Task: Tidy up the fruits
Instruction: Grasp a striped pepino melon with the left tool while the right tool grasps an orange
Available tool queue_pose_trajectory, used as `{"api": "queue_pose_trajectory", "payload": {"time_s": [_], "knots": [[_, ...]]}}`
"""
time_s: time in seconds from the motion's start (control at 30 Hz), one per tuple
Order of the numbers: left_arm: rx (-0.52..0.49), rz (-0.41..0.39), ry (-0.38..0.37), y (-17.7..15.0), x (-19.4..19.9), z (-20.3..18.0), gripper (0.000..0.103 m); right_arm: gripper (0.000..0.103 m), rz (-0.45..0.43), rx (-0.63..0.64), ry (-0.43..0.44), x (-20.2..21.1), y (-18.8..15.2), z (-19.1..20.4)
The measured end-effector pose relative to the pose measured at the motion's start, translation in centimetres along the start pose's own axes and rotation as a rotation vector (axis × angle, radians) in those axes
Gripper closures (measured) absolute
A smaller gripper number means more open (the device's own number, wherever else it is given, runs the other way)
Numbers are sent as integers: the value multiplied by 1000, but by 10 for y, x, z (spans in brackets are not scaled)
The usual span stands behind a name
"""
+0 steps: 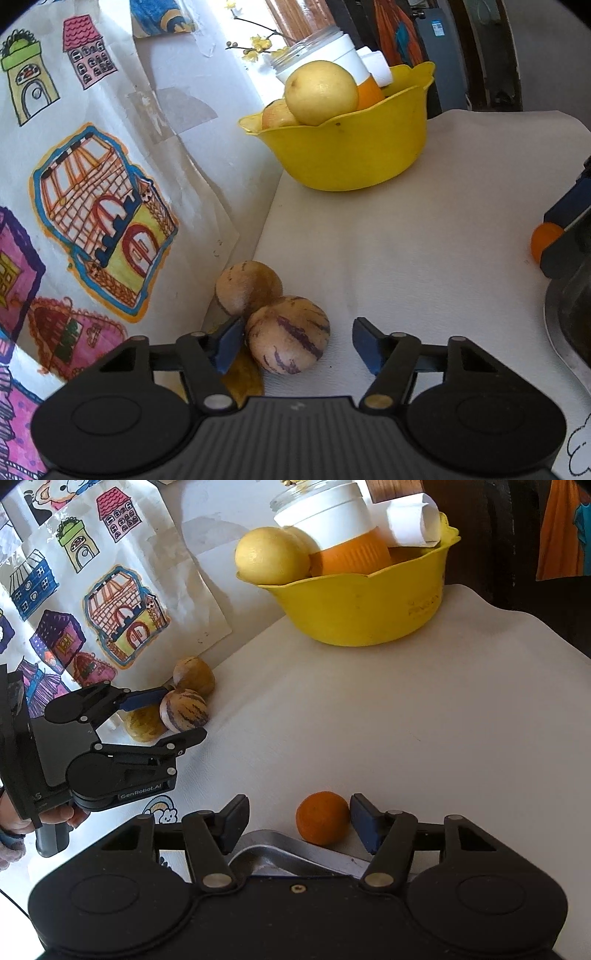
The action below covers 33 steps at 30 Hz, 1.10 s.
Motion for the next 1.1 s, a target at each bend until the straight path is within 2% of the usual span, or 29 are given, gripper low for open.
{"api": "queue_pose_trajectory", "payload": {"time_s": [0.2,0.37,0.67,0.93,1.1], "knots": [[-1,-10,10,-1,-1,3,44,39,-22,-16,22,-4,1,-1],[-28,-27,10,-7,2,2,44,39,-31,-27,39,-6,1,-3],[-20,-45,-90,-15,13,9,44,43,-19,-46,71,-7,-3,-9],[-27,-49,-71,-16,8,5,44,44,-18,-21,60,-7,-1,-6],[-5,-52,-106,-19,15,8,44,46,-20,-6,54,-8,0,-7]]}}
Point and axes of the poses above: each gripper's, at about its wrist camera, not at the fingertips, and x roughly against the way its jaws point, z to its left, y to its top, the point moved 3 cm from there along -x, roughly the way its jaws point, and after that the axes turned 15 degrees about x, right-handed, at the moved point
